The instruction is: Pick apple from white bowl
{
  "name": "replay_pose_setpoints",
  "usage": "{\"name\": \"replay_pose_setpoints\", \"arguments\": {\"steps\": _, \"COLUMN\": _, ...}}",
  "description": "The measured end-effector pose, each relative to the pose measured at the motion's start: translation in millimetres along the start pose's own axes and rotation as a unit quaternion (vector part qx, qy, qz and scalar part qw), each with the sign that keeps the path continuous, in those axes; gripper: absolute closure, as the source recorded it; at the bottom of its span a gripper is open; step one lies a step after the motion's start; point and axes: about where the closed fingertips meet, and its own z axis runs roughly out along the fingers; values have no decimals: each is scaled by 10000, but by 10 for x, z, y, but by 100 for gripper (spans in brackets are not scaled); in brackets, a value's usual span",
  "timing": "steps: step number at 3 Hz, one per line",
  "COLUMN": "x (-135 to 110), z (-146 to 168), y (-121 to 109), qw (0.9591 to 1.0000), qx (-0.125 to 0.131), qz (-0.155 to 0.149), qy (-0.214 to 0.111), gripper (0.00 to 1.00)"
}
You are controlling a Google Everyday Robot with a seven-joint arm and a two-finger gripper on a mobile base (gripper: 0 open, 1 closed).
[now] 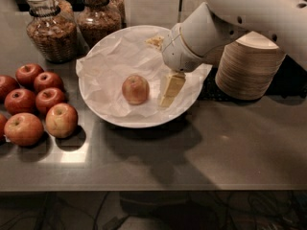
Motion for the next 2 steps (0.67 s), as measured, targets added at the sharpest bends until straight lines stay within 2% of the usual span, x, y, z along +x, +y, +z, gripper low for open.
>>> {"name": "replay_pose_setpoints", "arguments": {"steps": 1, "x": 55, "z": 260, "y": -91, "qw": 9998, "qx": -71, "qz": 168, "qy": -115, "gripper": 8}}
{"name": "replay_pose_setpoints", "arguments": {"steps": 2, "x": 79, "z": 476, "y": -166, "qw": 9992, "qx": -195, "qz": 303, "qy": -190, "gripper": 3}}
